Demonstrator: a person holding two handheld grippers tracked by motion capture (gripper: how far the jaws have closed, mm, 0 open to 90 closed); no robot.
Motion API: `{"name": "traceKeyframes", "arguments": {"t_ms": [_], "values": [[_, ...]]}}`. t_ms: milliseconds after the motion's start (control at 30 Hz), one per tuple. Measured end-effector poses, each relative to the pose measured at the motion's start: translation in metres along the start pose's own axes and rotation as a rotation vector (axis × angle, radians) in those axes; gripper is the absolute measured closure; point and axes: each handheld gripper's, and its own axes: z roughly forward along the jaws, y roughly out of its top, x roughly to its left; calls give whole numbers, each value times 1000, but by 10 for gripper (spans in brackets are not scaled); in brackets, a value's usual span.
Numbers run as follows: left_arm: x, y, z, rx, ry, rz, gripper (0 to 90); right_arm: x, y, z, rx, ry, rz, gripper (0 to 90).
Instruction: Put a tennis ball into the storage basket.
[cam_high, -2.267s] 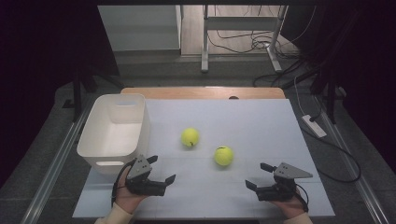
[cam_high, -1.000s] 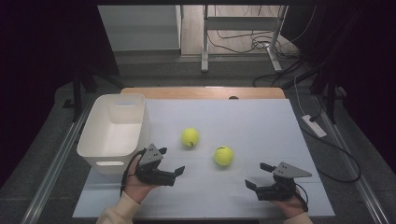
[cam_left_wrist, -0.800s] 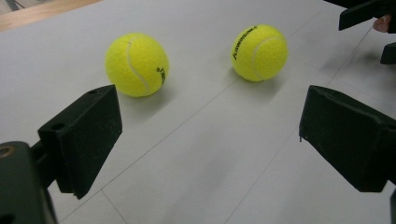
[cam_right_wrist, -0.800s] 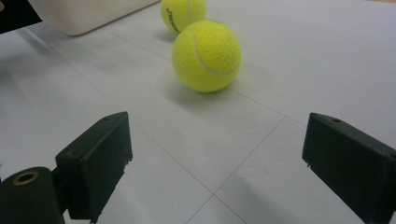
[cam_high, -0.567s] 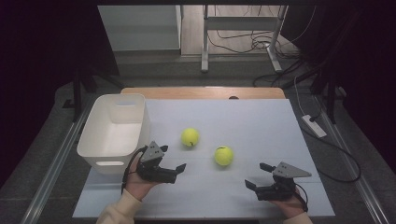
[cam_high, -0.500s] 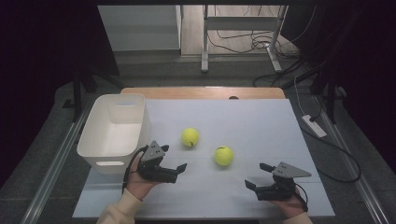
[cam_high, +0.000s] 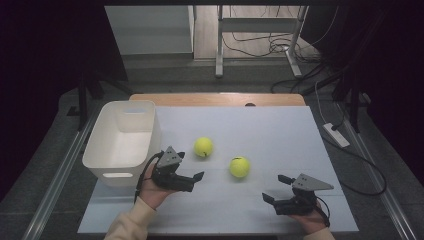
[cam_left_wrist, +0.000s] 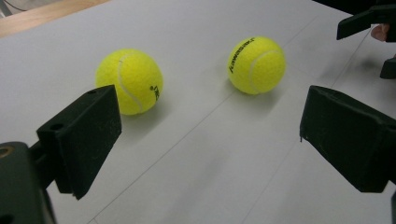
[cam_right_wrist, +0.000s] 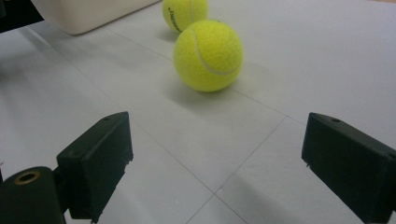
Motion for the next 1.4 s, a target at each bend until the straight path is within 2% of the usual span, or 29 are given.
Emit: {"name": "traceKeyframes", "arguments": {"t_ms": [333, 667, 867, 1067, 1267, 1400], "values": [[4, 9, 10, 34, 12, -11, 65, 0, 0, 1, -1, 3, 1, 90], [6, 20, 23, 55, 14, 2, 61, -1, -1, 1, 1, 3, 1, 90], [7, 24, 28, 70, 17, -4, 58, -1, -1, 0, -4, -5, -1, 93], [10, 27, 31, 60, 20, -12, 56, -1, -1, 0, -2, -4, -2, 94], [11, 31, 35, 69, 30, -5, 46, 0, -1, 1, -1, -3, -4, 95], [13, 35, 38, 73, 32, -14, 36, -1, -1, 1, -3, -5, -5, 96]]}}
